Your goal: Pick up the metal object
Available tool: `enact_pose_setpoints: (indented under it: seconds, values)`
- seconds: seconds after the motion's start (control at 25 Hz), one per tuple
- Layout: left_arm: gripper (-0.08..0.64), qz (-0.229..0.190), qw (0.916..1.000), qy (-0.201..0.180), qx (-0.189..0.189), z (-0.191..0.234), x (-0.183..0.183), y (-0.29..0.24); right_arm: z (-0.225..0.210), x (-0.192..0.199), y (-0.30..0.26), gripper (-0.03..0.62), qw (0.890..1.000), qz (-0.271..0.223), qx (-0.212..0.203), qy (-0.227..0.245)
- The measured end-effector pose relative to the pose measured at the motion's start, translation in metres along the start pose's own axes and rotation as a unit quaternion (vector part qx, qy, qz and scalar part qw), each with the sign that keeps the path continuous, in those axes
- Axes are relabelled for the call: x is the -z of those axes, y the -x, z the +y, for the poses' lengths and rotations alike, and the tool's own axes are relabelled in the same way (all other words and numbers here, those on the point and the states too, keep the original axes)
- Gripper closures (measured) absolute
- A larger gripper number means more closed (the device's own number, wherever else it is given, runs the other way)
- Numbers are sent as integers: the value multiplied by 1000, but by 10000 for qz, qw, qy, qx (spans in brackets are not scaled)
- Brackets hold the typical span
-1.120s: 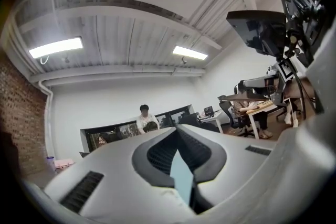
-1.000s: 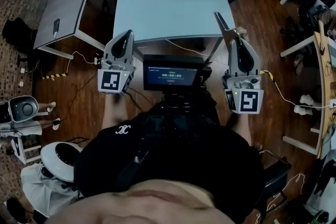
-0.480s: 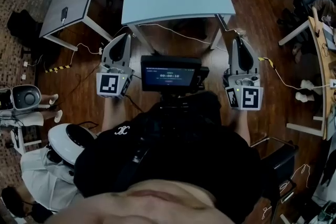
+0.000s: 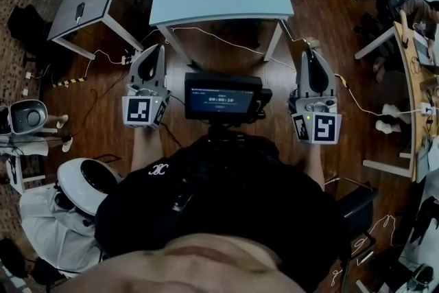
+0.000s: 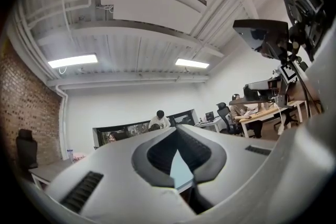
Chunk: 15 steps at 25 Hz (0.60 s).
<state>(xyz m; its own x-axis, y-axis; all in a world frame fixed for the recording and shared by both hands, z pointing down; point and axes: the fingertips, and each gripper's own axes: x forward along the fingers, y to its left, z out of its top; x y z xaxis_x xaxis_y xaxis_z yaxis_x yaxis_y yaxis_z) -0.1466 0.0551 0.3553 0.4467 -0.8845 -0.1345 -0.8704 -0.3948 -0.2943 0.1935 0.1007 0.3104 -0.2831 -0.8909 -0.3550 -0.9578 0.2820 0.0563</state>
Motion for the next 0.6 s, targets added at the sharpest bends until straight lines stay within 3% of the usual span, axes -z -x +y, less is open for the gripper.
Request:
enact_pose_setpoints:
  seconds: [0.28,0.6]
  values:
    - [549,126,9996,-133,202,-23,-5,4,-3,-6,13,563,10000,-31,-12,-12]
    - [548,169,9997,-140,115,-24,-12,13,-1,-11,14,563,9999,-82,-107,-71]
